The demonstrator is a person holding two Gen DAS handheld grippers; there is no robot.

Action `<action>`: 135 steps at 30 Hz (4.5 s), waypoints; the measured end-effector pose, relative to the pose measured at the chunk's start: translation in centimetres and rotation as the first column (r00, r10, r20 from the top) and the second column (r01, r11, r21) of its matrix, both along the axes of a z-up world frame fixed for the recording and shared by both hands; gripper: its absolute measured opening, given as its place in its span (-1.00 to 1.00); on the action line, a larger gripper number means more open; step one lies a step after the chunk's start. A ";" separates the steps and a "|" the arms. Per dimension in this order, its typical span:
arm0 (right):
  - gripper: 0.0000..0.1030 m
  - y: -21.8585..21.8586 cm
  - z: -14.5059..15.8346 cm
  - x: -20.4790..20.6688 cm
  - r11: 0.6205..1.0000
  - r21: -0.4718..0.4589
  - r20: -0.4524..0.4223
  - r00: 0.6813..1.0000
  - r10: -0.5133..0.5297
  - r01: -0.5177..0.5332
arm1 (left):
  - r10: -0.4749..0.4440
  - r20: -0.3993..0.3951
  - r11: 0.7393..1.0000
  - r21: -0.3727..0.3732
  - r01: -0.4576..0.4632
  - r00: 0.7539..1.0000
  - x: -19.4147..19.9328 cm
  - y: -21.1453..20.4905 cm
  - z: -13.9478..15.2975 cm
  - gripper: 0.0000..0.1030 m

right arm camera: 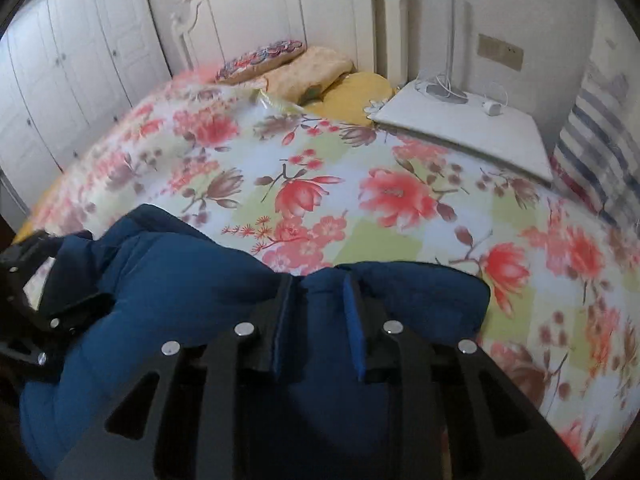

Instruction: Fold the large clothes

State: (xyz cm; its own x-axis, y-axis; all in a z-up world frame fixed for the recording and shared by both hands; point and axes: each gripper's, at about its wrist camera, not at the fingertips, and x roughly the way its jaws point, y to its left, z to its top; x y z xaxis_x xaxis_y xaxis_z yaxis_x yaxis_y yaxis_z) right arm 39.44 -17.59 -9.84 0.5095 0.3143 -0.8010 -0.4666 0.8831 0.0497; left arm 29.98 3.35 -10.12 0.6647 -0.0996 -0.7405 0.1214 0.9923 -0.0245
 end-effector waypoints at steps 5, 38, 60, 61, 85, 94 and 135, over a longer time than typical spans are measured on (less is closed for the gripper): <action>-0.50 0.2 0.1 -0.7 0.999 -0.032 0.031 0.999 0.011 -0.010 | 0.009 0.017 1.000 -0.016 -0.009 1.000 -0.4 0.1 -0.3 0.91; 0.68 3.1 3.9 -4.8 0.992 -0.106 0.093 0.994 -0.057 0.067 | -0.013 -0.041 0.980 -0.198 0.005 0.999 -1.2 3.0 -0.8 0.91; 0.84 -7.8 -4.0 -20.3 0.809 0.574 -0.278 0.959 0.051 0.123 | -0.367 -0.185 0.634 -0.767 0.099 0.912 -9.2 6.6 -6.0 0.47; 0.65 -7.8 -3.7 -20.7 0.819 0.564 -0.235 0.971 0.039 0.104 | -0.367 -0.181 0.605 -0.792 0.087 0.912 -8.9 6.5 -6.2 0.27; 0.92 -11.1 3.9 -9.2 0.902 0.286 0.118 0.923 -0.367 0.322 | -0.144 -0.056 0.685 -0.727 0.059 0.988 6.0 -3.4 -5.1 -0.34; 0.96 6.2 0.4 -13.0 0.972 -0.234 0.279 0.959 0.053 0.014 | 0.126 0.001 0.773 -0.627 -0.097 0.992 0.1 0.9 -3.1 0.24; 0.95 -4.5 7.3 -28.3 0.919 0.112 0.399 0.829 -0.391 0.379 | 0.114 0.420 0.989 0.040 -0.143 0.900 -16.8 -9.8 7.6 0.91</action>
State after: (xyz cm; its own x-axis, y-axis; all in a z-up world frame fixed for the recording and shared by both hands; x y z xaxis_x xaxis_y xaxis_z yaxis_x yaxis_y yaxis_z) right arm 11.09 -22.10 -2.59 0.8706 0.0430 -0.4901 -0.0728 0.9965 -0.0419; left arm 13.20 -6.48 -2.55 0.9169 0.0482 -0.3961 -0.0229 0.9974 0.0683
